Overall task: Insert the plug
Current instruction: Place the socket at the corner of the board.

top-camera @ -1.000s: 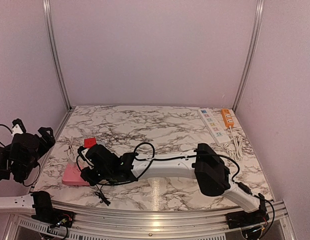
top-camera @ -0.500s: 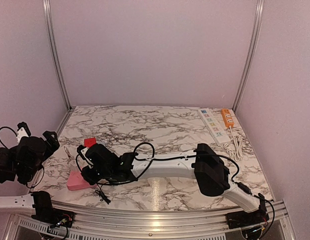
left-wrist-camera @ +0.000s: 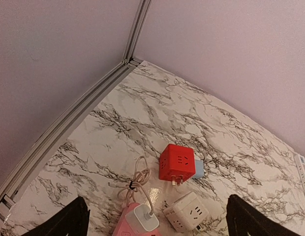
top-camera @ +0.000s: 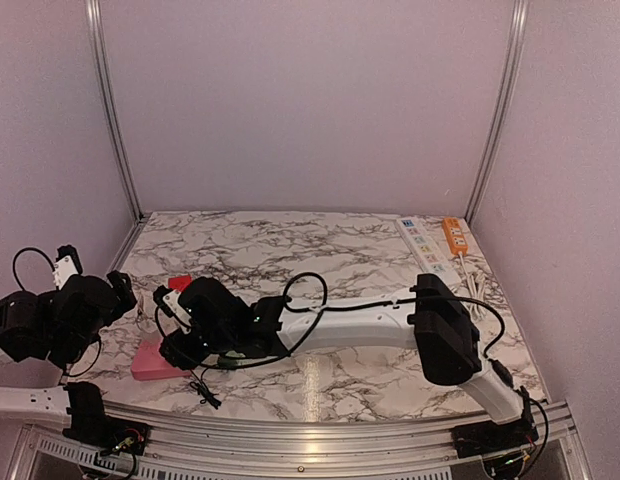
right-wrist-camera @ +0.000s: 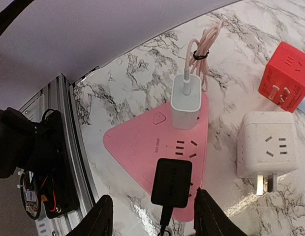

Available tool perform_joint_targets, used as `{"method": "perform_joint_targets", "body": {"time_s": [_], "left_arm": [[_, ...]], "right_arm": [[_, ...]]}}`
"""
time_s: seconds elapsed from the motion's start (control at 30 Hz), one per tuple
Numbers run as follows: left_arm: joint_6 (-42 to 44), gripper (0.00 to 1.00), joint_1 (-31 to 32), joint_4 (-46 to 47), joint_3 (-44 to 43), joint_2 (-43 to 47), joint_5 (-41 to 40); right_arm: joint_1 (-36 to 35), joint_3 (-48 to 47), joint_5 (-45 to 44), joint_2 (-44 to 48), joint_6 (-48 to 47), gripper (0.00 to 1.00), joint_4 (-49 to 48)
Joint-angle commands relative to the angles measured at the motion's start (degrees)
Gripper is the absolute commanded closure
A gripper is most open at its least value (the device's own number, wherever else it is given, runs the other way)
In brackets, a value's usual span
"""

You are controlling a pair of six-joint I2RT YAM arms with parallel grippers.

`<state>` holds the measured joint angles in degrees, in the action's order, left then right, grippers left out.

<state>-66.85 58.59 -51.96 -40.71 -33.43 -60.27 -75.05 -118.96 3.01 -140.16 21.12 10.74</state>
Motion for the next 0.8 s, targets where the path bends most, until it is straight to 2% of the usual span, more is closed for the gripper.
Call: {"method": "perform_joint_targets", "body": {"time_s": [0.0, 0.3, 0.47, 0.63, 0.77], "left_arm": [[3.66, 0.01, -0.18, 0.94, 0.49, -3.29, 3.24], [13.54, 0.01, 0.20, 10.08, 3.42, -11.93, 15.75], [14.50, 0.01, 0.56, 10.56, 3.49, -16.80, 20.78], [13.80, 0.02, 0.56, 10.69, 3.96, -20.20, 22.66], [13.93, 0.09, 0.56, 13.01, 3.69, -23.01, 24.38]], "right_arm": [[-0.22, 8.03, 0.66, 11.47, -3.07, 0.47, -2.83], [2.29, 31.72, -6.35, 29.31, -4.68, 0.46, -5.31], [5.97, 44.04, -8.52, 38.63, -2.42, 0.46, -8.51], [7.03, 50.09, -10.20, 44.07, -2.04, 0.46, -10.18], [7.04, 51.26, -10.20, 44.92, -1.84, 0.46, -10.21]]}}
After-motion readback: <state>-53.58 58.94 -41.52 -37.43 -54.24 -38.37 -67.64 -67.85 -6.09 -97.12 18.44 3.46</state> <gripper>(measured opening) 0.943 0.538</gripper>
